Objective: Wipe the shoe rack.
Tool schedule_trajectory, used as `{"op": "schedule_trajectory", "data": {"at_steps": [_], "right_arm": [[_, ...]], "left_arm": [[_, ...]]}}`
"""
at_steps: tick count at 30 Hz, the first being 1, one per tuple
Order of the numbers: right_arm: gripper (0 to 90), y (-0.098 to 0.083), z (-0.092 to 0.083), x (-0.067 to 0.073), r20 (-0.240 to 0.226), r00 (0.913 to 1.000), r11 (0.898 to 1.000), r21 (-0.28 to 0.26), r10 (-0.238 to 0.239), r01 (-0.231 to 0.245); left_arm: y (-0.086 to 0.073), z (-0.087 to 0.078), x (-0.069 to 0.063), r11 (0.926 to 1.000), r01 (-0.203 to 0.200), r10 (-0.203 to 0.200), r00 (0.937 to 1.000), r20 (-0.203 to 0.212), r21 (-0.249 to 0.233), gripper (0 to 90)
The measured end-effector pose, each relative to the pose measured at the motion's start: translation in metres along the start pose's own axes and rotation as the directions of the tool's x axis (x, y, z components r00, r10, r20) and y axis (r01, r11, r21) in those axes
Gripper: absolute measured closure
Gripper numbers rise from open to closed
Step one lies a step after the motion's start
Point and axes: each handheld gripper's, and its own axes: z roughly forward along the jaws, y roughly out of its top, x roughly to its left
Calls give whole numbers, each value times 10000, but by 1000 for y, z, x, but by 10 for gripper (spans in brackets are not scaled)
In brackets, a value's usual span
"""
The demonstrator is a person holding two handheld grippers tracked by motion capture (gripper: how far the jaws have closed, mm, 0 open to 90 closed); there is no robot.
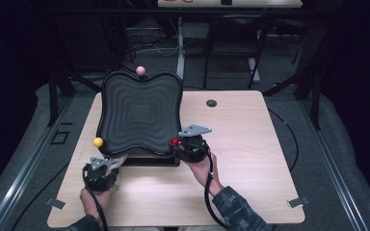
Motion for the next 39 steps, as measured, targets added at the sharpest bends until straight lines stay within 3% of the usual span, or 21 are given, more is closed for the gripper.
{"op": "schedule_trajectory", "data": {"at_steps": [8,12,15,20,27,32,35,39], "right_arm": [[601,0,0,0,-7,10000,10000,-37,-45,45],[602,-1,0,0,-1,10000,10000,-51,-59,59],[602,-1,0,0,-54,9999,9999,-72,-128,128],[602,-1,0,-1,-69,9997,9997,-72,-249,249],[603,-1,0,-1,-167,9994,9995,-97,-297,296],[603,-1,0,0,-193,9992,9994,-69,-351,350],[602,-1,0,0,-126,9992,9993,-47,-368,367],[602,-1,0,0,-148,9993,9993,-61,-357,357]], "left_arm": [[3,-13,27,9968,588,-606,9977,-316,-546,841],[7,-17,30,9946,435,-472,9982,-375,-940,842],[11,-18,31,9936,104,-154,9990,-431,-1126,842],[14,-10,36,9935,-405,363,9985,-416,-1067,844],[13,2,35,9937,-729,701,9969,-350,-857,845],[9,14,37,9962,-786,778,9967,-230,-377,846],[7,19,39,9980,-629,629,9980,-94,-15,845],[6,18,42,9992,-399,399,9992,43,43,844]]}}
